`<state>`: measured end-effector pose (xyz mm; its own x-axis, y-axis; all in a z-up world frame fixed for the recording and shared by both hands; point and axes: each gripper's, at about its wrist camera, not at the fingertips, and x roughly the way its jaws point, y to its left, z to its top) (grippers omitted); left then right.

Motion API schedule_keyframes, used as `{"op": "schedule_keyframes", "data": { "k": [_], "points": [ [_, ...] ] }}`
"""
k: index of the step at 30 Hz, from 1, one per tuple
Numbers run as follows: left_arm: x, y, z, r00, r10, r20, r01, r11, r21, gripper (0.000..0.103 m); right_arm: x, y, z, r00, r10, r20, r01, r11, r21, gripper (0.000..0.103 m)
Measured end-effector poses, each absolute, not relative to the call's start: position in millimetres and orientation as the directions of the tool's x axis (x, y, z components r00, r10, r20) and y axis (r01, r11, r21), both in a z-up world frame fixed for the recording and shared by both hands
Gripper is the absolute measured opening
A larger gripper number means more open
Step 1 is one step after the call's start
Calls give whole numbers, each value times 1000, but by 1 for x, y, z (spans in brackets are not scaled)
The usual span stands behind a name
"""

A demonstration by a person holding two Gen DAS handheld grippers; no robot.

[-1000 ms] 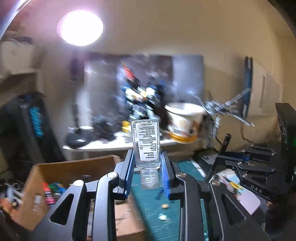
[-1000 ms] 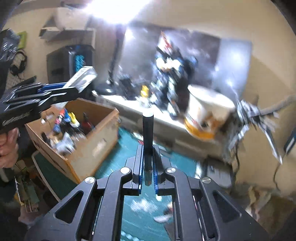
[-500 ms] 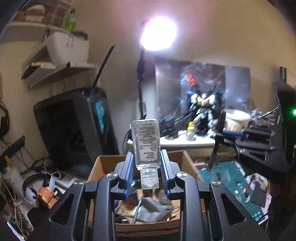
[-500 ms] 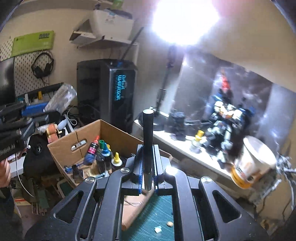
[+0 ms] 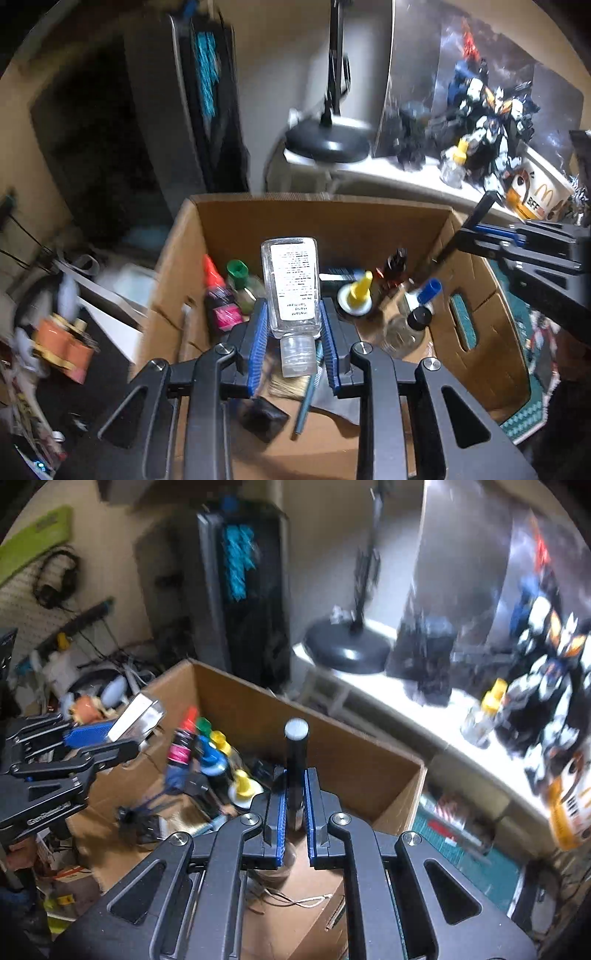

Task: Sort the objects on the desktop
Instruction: 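Carry the sanitizer bottle and black rod over the cardboard box, then lower the sanitizer bottle and black rod into the box and open both grippers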

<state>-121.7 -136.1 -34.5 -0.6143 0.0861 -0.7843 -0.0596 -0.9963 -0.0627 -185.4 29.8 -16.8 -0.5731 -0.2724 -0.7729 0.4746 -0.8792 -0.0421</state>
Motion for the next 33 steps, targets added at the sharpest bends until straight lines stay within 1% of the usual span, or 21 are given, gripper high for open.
{"op": "schedule_keyframes", "data": {
  "k": [2,9,13,16,33],
  "points": [
    [-131,-139,-49,-560,114,-821,-75,-993,-87,27,-201,32,-33,-529,-248,-811,458,-888,-27,9],
    [-137,-138,-69,-513,63,-856,-70,-997,-31,27,-227,31,-66,-451,-190,-872,456,-889,-42,9],
    [-145,-140,-78,-477,23,-878,-65,-998,9,27,-233,27,-76,-444,-160,-882,456,-887,-69,9],
    [-152,-141,-85,-431,38,-901,-76,-997,-6,27,-234,25,-80,-433,-146,-889,459,-885,-78,9],
    [-160,-139,-95,-379,-32,-925,-68,-996,62,28,-232,21,-80,-439,-116,-891,475,-871,-121,9]
  ]
}}
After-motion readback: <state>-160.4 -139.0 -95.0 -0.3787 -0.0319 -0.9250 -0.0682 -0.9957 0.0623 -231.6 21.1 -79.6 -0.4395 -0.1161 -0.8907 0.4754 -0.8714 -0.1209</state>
